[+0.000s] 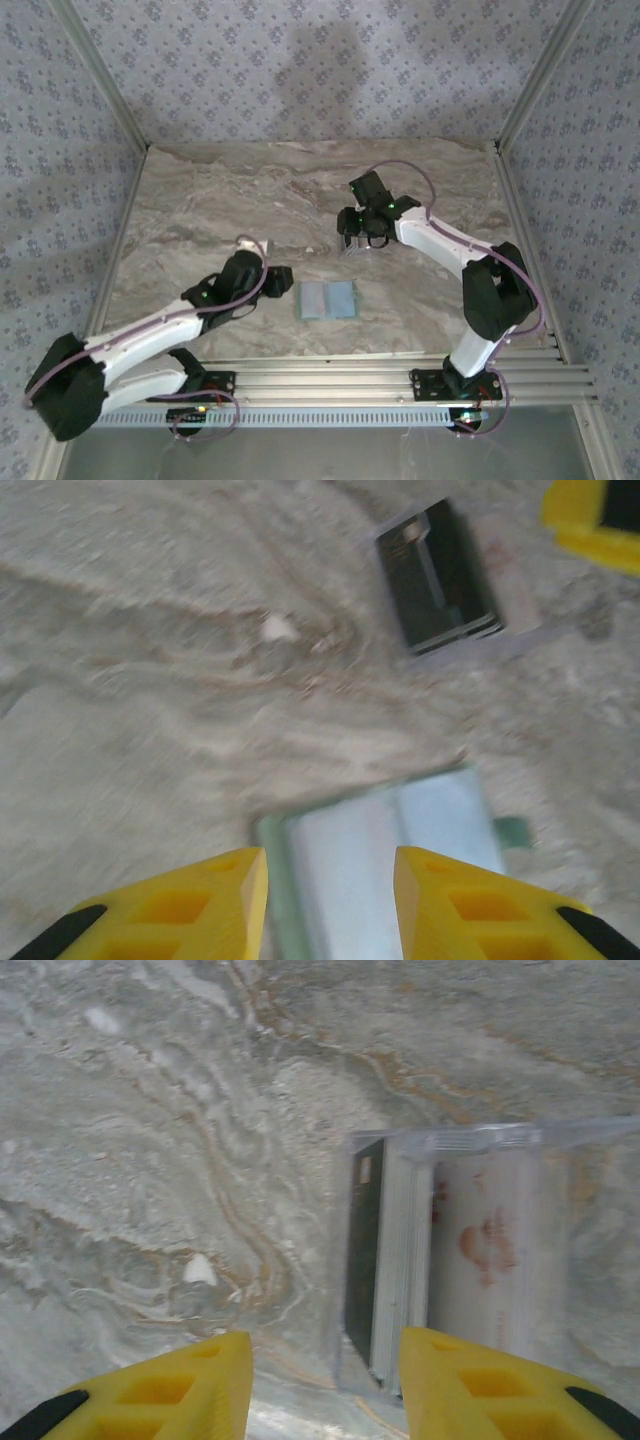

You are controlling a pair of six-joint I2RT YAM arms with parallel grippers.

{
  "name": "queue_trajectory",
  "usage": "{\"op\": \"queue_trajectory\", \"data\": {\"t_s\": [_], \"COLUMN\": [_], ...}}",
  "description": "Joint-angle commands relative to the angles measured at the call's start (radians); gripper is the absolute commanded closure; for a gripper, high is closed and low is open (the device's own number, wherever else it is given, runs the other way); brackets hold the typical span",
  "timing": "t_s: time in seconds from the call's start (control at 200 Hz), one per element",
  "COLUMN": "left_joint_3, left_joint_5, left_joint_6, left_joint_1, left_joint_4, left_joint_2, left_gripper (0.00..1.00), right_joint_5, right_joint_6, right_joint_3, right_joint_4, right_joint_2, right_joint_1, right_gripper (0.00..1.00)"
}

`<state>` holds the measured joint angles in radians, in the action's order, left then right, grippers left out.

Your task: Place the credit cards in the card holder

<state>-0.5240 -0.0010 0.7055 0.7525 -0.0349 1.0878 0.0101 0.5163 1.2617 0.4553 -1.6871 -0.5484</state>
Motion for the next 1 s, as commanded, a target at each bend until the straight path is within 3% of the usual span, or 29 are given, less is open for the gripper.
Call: {"op": "queue_trajectory", "data": {"t_s": [0.0,0.25,0.435,0.994], "left_joint_3": [-0.119,-0.372,-0.465,-0.545], "left_joint_5": [0.183,0.294,0.366,0.448], "left_joint_6": [-0.036,-0.025,0.033,0.04], "left_joint_1": [-0.044,-0.09,-0.131,-0.126], "left_joint_4": [-0.095,-0.144,-0.231,-0.353], "left_joint_2": [0.135,0.47,0.656,0.899], "left_gripper": [0.62,0.63,0.67,0.68], "right_joint_5": [-0.056,-0.045,0.002,0.134], "right_joint_6": [-0.035,-0.047,-0.048,-0.053], "right_joint_3": [0.04,0.044,0.045,0.009], "right_joint_4": [0.081,0.07,0.048,-0.03], "right_joint_2": [-0.029,-0.08,-0.118,-0.107], "right_joint_1": [0.031,0.073,0.087,0.088], "right_gripper": [0.56,0.56,0.57,0.64]}}
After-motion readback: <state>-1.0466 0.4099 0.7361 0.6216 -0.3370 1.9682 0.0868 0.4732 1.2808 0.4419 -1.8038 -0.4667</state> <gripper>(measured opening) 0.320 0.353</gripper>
